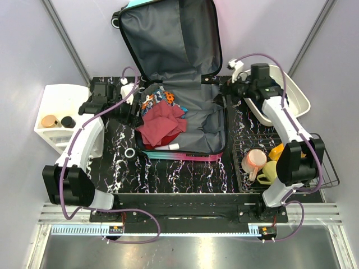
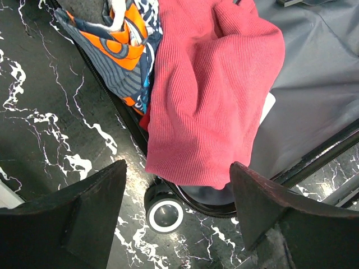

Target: Open, take out, and arrange the luggage

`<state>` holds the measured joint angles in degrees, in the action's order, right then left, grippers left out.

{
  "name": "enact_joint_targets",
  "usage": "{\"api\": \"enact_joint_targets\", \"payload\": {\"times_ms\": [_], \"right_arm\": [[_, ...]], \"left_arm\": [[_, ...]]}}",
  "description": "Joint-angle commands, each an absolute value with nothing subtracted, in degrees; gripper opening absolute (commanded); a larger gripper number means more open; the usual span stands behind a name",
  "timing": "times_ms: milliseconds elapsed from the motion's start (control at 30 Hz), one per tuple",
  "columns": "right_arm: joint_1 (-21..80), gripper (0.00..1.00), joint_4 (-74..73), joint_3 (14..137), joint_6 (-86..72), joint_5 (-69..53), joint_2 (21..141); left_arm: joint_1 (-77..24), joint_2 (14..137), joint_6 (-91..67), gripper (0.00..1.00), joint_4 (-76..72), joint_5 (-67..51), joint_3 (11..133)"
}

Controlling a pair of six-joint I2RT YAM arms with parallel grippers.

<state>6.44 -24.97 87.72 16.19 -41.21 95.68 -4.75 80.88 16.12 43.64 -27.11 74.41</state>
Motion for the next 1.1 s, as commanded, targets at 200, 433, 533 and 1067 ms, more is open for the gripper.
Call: {"api": "enact_joint_targets", "payload": {"times_ms": [200, 433, 533, 1067], "right_arm": [[18.4, 0.96, -12.7, 86.1, 9.1, -44.4, 95.9], [25.6, 0.97, -3.6, 85.3, 6.9, -42.1, 98.7], [28.8, 0.98, -0.5, 84.6, 5.8, -39.6, 99.8], [41.8, 0.88, 9.1, 86.5, -2.5, -30.9, 107.6]], "left_arm": [[-3.9, 81.1, 13.8, 0.77, 45.9, -30.3, 69.6], [-3.8, 79.0, 11.9, 0.49, 42.9, -35.2, 67.7], [-4.0, 77.3, 11.4, 0.40, 40.6, -38.5, 67.9], [7.7, 72.7, 8.8, 0.66, 36.3, -45.7, 67.9]]}}
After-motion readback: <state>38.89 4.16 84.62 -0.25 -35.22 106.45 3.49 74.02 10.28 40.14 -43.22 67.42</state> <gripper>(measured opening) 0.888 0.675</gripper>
